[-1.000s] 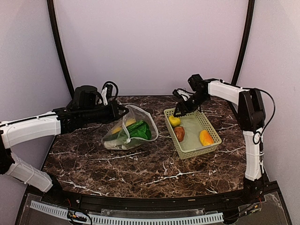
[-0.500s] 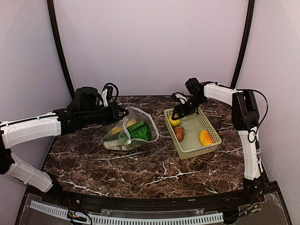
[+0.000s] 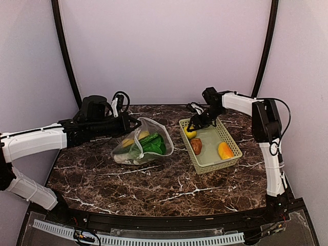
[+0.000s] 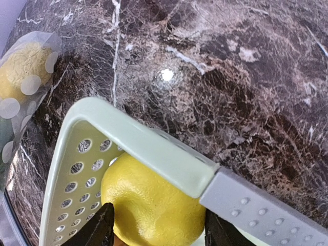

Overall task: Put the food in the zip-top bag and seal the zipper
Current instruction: Pick up the fake fruit from the bin.

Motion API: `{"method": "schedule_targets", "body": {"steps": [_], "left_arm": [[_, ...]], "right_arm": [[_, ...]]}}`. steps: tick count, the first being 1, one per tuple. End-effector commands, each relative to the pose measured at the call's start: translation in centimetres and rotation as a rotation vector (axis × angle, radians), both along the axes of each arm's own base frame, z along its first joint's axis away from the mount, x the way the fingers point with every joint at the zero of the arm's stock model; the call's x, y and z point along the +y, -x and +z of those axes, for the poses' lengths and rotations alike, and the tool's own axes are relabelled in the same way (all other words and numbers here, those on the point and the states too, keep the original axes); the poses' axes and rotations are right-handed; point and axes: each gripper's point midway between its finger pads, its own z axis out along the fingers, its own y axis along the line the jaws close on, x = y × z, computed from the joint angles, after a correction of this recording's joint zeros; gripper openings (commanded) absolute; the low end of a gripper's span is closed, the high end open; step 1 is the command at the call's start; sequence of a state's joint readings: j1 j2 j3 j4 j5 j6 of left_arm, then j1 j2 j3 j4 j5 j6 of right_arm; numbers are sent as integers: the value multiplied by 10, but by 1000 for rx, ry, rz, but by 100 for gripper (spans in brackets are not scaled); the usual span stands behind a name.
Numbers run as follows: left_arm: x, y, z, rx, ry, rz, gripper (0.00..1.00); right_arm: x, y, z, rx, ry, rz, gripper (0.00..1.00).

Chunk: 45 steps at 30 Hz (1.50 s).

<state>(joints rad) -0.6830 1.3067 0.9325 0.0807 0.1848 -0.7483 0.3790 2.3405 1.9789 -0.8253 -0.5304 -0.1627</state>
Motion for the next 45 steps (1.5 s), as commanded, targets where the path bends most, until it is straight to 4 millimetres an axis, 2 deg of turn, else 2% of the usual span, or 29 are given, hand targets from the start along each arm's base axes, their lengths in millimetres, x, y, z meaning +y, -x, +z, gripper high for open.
{"method": "schedule_targets", "body": {"steps": [1,6,11,17,19,23,25,33,40,43,45], "left_arm": [[2,1,-3,2,8,0,1],[1,2,-4,3,9,-3,1],[2,1,-4,-1,4,-2,1],[-1,0,-6,1,4,-10,1],[-2,-1,-6,1,6,-12,1],[-4,-1,-7,6,10,-16,1],[-4,-1,-6,6,11,-17,1],[-1,0,-6,8,2,-9,1],[-2,-1,-4,6,-2,-12,1],[-3,-2,-3,6,-4,-14,1],[-4,-2,-3,8,-5,-16,1]], "right_arm": [[-6,-2,-10,29,10,-24,47],[-10,0,-2,16,10,-26,33],[-19,1,15,-25,16,-36,19],[-26,3,37,-83,18,-42,12],[-24,5,37,-76,2,-42,17],[-17,11,29,-28,-23,-32,54],[-13,11,25,-22,-21,-25,62],[3,5,1,24,-21,7,69],[7,8,-21,67,-13,29,71],[6,11,-24,76,-4,31,70],[4,16,-26,85,1,34,65]]}}
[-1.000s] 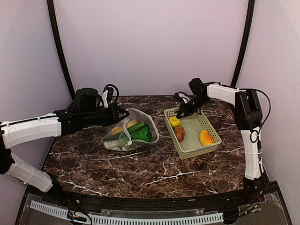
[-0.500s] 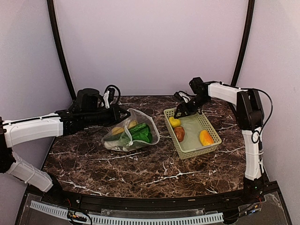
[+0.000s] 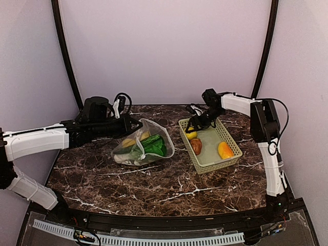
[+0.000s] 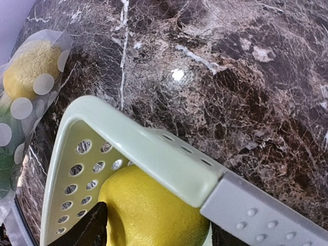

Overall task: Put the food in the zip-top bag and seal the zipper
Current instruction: Pick up the fake fruit from the bin.

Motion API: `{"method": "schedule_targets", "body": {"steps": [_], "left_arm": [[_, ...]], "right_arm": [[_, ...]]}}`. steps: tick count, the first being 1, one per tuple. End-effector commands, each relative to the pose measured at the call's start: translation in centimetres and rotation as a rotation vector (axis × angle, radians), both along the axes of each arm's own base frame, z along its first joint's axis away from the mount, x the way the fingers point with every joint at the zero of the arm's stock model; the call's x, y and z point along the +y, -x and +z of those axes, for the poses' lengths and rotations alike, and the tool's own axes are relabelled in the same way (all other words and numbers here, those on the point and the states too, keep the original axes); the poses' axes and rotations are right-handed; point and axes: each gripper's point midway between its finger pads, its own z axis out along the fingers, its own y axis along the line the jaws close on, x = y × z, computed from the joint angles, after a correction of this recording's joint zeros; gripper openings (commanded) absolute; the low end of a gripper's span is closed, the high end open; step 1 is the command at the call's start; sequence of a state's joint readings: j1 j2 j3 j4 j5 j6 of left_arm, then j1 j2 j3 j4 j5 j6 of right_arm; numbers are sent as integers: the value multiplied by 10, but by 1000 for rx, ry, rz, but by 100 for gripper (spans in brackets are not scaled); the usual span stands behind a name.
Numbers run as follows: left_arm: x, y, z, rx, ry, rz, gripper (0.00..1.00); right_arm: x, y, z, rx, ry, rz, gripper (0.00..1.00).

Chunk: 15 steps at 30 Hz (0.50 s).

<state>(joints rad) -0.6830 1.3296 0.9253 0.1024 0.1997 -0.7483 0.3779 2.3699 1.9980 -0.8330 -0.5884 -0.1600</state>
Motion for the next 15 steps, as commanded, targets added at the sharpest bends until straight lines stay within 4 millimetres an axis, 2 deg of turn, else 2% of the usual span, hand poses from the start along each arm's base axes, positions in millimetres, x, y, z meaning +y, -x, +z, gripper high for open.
{"method": "schedule_targets", "body": {"steps": [1,4,7,15], "left_arm": [[0,-1,6,-4,-3,-4,1],[1,0,8,-9,-3,-3,1],[4,0,4,-7,-7,7,1],[0,-2,2,-5,-7,-3,1]], "right_arm": [[-6,15,-22,46,50,20,62],[-13,18,-13,45,39,12,51],[-22,17,5,21,12,-9,45],[-36,16,48,-98,2,-22,36]]}}
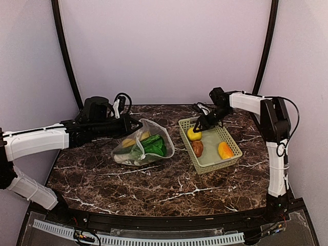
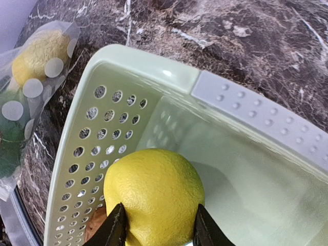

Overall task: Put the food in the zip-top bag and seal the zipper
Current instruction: Pick up the fake fruit from the bin, then place the fake fruit in the zipper food storage bag.

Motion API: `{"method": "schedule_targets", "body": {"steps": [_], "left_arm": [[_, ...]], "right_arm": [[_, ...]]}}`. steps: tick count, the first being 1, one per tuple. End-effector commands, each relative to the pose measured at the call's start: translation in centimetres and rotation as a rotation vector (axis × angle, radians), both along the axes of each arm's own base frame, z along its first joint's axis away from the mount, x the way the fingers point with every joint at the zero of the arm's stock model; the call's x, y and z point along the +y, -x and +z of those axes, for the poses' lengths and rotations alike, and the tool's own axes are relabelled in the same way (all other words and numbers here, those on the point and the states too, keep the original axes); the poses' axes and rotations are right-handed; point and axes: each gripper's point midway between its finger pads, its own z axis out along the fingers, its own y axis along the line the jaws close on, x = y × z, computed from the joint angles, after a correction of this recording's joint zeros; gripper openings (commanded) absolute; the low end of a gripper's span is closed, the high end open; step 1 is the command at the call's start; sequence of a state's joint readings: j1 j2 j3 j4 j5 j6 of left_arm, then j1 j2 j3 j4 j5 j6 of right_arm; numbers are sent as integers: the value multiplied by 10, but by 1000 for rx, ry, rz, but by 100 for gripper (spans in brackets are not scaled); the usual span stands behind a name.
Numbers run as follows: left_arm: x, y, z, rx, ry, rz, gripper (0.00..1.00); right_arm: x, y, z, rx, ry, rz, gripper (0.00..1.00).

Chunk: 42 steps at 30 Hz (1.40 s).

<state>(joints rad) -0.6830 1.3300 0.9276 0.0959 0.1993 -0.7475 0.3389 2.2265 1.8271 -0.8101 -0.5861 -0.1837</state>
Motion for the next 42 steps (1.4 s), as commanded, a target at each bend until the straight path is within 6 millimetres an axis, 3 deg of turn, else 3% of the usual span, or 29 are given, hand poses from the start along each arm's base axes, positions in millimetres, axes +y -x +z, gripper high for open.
{"method": "schedule_targets", "body": {"steps": [1,8,12,17,21,26,28,32,42], "left_arm": [[-1,-2,3,-10,-1,-4,1],[-8,-6,1,-1,-3,-23,1],[-12,-11,8,-14,-3,-30,1],[-18,-17,15,-28,-20,-46,1],[-27,-19,23,-34,-5,-74,1],[-38,-13,65,-100,94,-140,1],[-33,-16,68,-116,66,-115,1],[-28,-17,44,-44,-52,-111,1],[-24,-8,36,-10,-44,-113,1]], "right_arm": [[-8,0,35,-99,-4,1,36],[-16,4,84,-236,-3,6,32],[-4,23,124,-290,-90,52,32],[43,75,151,-346,-170,211,32],[75,101,184,-370,-241,306,32],[102,121,219,-374,-330,378,32],[114,128,221,-393,-335,408,32],[131,126,212,-417,-292,411,32],[151,127,180,-518,-119,433,33]]}}
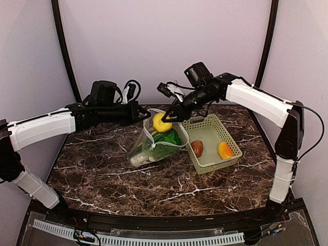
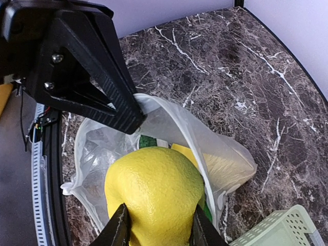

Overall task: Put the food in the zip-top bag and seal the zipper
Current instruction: Place the fake fruit in the zipper food storage bag.

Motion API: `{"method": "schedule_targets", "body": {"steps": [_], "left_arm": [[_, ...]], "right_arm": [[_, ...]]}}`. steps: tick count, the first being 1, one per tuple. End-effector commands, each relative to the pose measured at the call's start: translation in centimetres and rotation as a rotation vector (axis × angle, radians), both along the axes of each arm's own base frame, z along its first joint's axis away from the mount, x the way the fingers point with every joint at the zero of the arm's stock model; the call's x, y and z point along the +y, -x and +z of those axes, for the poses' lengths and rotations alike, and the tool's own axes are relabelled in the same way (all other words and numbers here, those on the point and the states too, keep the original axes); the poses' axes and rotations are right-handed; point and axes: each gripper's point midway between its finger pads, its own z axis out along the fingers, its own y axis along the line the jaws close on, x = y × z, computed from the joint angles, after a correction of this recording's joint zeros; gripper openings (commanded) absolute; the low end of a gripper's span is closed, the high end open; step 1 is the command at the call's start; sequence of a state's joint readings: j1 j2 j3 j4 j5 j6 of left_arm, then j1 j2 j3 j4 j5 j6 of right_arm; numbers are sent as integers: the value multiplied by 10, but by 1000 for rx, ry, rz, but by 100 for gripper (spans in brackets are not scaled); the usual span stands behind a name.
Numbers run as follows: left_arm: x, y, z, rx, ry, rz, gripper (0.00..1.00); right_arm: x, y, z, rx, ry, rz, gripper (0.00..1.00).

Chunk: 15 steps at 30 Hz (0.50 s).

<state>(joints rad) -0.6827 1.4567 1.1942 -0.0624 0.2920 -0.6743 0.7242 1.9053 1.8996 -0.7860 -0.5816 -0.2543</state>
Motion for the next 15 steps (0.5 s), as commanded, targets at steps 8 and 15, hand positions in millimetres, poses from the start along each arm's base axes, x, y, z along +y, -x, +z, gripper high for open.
{"method": "schedule_targets", "body": {"steps": [8,15], "left_arm": [[6,6,-13,33,-17,2,1],[8,7,-12,34,-6,14,1]], "right_arm": [[27,22,-20,-276,151,46,34],[40,41,-45,-144,156,103,35]]}}
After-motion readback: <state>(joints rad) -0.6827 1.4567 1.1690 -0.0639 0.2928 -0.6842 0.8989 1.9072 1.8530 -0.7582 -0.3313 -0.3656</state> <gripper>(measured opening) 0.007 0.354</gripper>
